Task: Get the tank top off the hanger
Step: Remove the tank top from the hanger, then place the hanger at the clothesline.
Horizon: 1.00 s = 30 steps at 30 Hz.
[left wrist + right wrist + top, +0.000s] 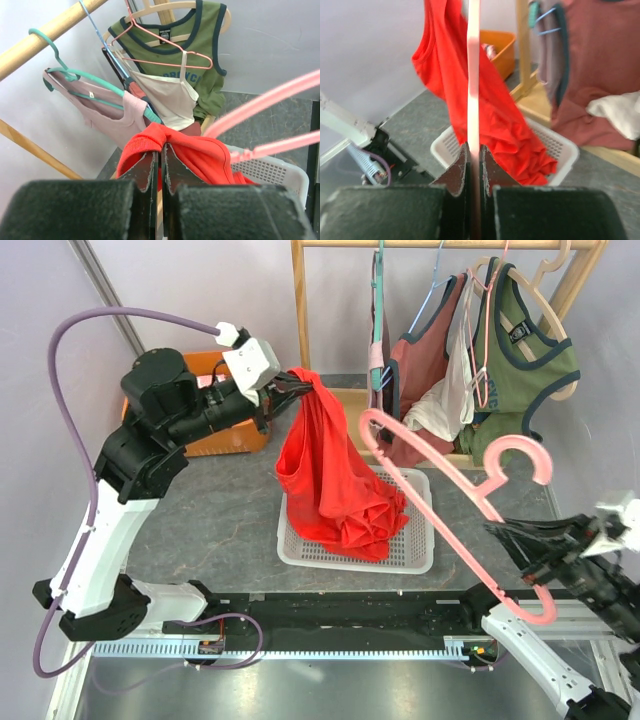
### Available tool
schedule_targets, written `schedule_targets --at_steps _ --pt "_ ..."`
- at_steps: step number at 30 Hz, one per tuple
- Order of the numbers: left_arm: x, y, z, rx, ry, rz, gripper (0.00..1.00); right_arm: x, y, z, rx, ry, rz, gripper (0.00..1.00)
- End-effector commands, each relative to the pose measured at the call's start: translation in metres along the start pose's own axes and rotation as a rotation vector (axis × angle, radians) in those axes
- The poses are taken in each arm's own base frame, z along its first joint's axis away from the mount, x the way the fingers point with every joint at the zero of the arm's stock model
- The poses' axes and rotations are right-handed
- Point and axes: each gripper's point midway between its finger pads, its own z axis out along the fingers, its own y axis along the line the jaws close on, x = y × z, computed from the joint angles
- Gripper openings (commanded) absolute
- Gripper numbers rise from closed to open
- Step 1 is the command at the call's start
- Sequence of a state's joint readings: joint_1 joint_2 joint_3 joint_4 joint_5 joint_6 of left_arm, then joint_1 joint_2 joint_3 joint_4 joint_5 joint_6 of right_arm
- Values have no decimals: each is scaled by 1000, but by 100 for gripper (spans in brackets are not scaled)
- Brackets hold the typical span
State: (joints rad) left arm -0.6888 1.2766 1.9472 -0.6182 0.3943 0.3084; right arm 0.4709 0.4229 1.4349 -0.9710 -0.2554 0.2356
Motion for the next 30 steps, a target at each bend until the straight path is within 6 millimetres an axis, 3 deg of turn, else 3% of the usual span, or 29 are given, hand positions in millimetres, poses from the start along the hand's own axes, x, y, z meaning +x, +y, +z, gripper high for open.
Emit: schedule_targets --at_steps 1,4,6,11,14,17,18,19,21,22,23,24,27,28,29,30 --pt "18 -6 16 44 13 -28 2 -43 -24 -35 214 -157 4 0" --pt "33 -21 28 110 39 -81 2 -72 -31 -59 292 -296 16 0" --pt "39 -31 37 153 50 -100 2 -80 -37 -66 331 -340 18 0" --pt "48 -59 56 245 71 -104 2 -76 -42 -53 339 -341 28 0" --pt "86 -80 63 294 163 -81 2 -78 -44 -49 339 -361 33 0" --pt "151 -111 60 368 328 7 2 -79 -45 -42 334 -359 29 0" --pt "189 -126 55 418 407 85 2 -78 -45 -37 328 -349 24 0" --pt "204 -139 49 447 442 137 2 -79 -44 -35 324 -346 22 0" --pt "259 -148 33 476 577 243 2 -80 -44 -28 312 -340 17 0" --pt "271 -154 27 493 604 272 2 -81 -43 -25 305 -337 16 0" --pt "281 -152 23 485 629 295 7 -81 -42 -24 299 -335 14 0" --pt "298 -155 16 495 670 301 27 -83 -41 -22 294 -338 13 0" --pt "323 -153 10 470 740 314 68 -83 -38 -15 271 -324 4 0" --pt "328 -152 10 459 755 318 92 -82 -37 -13 263 -315 0 0" --pt "334 -149 9 434 777 327 99 -80 -35 -10 248 -305 1 0" --pt "340 -148 9 418 794 320 99 -79 -34 -8 240 -297 -8 0"
